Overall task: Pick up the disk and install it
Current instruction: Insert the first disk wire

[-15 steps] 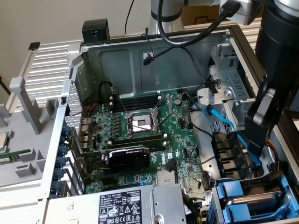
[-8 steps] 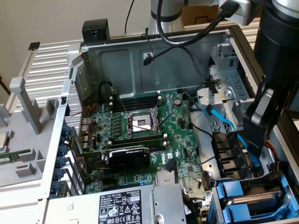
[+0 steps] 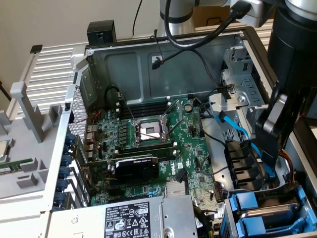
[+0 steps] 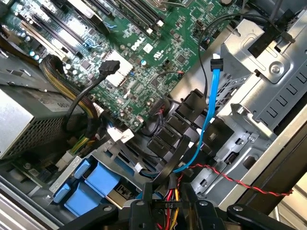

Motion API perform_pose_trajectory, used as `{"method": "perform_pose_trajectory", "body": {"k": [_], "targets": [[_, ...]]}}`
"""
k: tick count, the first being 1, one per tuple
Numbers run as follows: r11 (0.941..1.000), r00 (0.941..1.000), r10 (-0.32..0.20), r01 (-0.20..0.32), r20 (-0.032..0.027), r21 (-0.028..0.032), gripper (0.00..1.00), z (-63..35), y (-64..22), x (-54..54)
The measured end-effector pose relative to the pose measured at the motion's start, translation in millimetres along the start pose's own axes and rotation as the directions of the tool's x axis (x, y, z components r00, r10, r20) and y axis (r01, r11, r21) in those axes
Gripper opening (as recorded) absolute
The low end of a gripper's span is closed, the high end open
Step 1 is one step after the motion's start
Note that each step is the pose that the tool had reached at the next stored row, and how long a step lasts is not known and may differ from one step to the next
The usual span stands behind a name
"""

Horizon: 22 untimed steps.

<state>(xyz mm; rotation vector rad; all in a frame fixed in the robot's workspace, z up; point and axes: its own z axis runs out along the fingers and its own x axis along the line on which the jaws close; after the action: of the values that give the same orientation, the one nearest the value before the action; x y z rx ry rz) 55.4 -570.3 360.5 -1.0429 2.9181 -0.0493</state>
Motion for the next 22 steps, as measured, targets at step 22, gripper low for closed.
{"method": "perform_pose_trajectory", "body": {"k": [22], "targets": [[0.9999, 0.9999, 0.006, -0.006, 0.0148, 0.0155, 0.35, 2.1, 4.8, -3.2]]}}
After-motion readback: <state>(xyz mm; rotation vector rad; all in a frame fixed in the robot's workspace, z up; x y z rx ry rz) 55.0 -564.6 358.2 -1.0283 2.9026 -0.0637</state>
